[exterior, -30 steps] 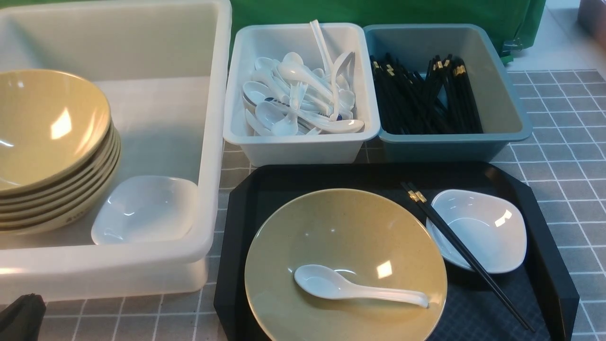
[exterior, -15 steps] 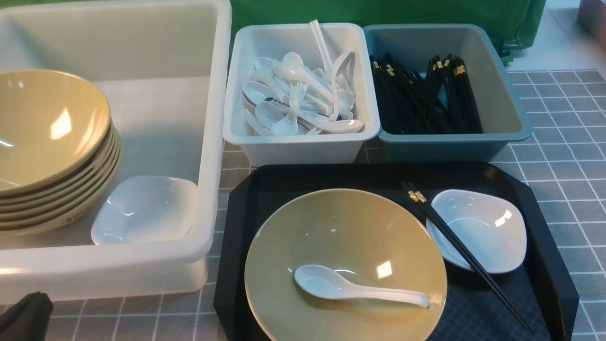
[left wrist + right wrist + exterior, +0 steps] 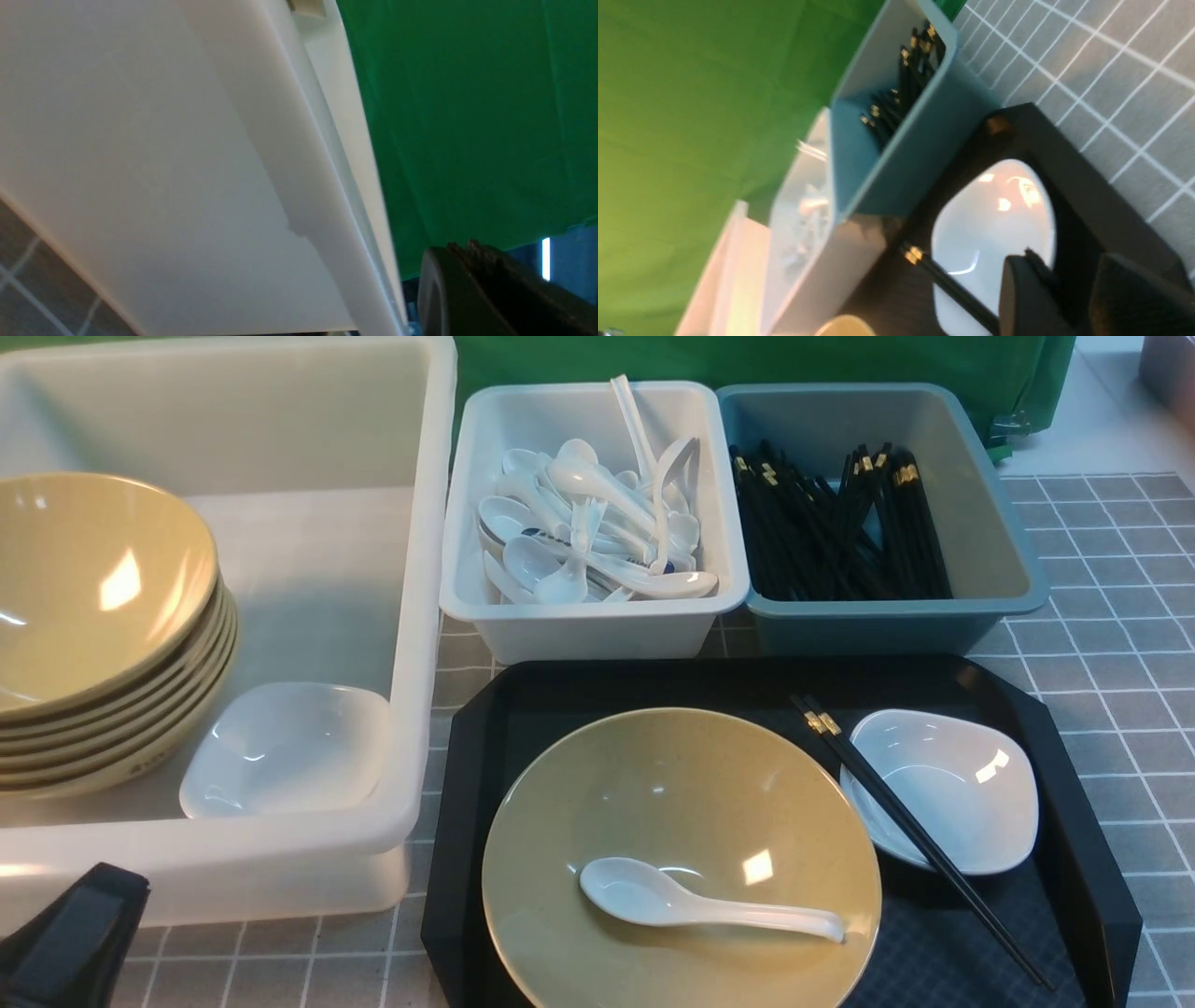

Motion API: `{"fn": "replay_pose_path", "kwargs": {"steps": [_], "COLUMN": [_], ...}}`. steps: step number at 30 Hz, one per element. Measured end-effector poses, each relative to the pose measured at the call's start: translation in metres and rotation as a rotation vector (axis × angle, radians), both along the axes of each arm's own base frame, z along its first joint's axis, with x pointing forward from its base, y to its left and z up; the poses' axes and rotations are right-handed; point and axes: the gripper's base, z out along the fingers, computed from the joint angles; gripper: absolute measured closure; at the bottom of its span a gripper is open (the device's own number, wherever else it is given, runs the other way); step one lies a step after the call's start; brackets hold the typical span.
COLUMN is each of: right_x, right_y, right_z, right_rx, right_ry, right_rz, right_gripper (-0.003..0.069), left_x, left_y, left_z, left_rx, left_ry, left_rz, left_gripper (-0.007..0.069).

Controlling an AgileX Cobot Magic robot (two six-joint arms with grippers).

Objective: On grey table put chopsticks spoon bowls plates into blue grey white boxes.
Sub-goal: 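Move the grippers toward the tableware on the black tray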

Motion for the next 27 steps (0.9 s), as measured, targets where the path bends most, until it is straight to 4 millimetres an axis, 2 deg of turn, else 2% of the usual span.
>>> {"fn": "replay_pose_path", "kwargs": {"steps": [6, 8, 10, 12, 14, 17, 18, 19, 20, 23, 24, 27], "right_x": [0.0, 0.0, -0.001, -0.004, -0.007, 0.001, 0.003, 0.013, 0.021, 0.042, 0.056, 0.084], "right_y": [0.0, 0.0, 0.002, 0.003, 0.004, 0.007, 0.007, 0.009, 0.011, 0.015, 0.018, 0.023], "right_z": [0.0, 0.001, 0.009, 0.029, 0.058, 0.103, 0.108, 0.127, 0.139, 0.16, 0.169, 0.178], "right_rx": [-0.094, -0.118, -0.196, -0.297, -0.438, -0.672, -0.707, -0.834, -0.91, -1.035, -1.111, -1.181], "right_ry": [-0.009, -0.021, -0.046, -0.085, -0.113, -0.061, -0.047, 0.014, 0.065, 0.193, 0.297, 0.439], "right_rz": [0.019, 0.028, 0.065, 0.107, 0.158, 0.252, 0.267, 0.333, 0.384, 0.507, 0.615, 0.773], "right_gripper": [0.0421, 0.0421, 0.0426, 0.0453, 0.0512, 0.0606, 0.0615, 0.0624, 0.0626, 0.0626, 0.0626, 0.0626], "left_x": [0.0, -0.001, -0.005, -0.011, -0.014, -0.003, -0.003, 0.007, 0.012, 0.028, 0.038, 0.058], "left_y": [-0.001, -0.003, -0.007, -0.01, -0.013, -0.016, -0.015, -0.014, -0.013, -0.009, -0.005, 0.001], "left_z": [0.0, 0.003, 0.021, 0.043, 0.068, 0.097, 0.102, 0.118, 0.125, 0.144, 0.154, 0.166], "left_rx": [-0.031, 0.023, 0.16, 0.296, 0.452, 0.661, 0.694, 0.813, 0.867, 1.005, 1.08, 1.19], "left_ry": [0.0, -0.008, -0.064, -0.132, -0.156, -0.058, -0.057, 0.026, 0.072, 0.222, 0.326, 0.483], "left_rz": [-0.009, -0.033, -0.084, -0.116, -0.15, -0.238, -0.237, -0.294, -0.325, -0.419, -0.483, -0.594], "left_gripper": [0.064, 0.064, 0.064, 0.064, 0.064, 0.064, 0.064, 0.064, 0.064, 0.064, 0.064, 0.064]}}
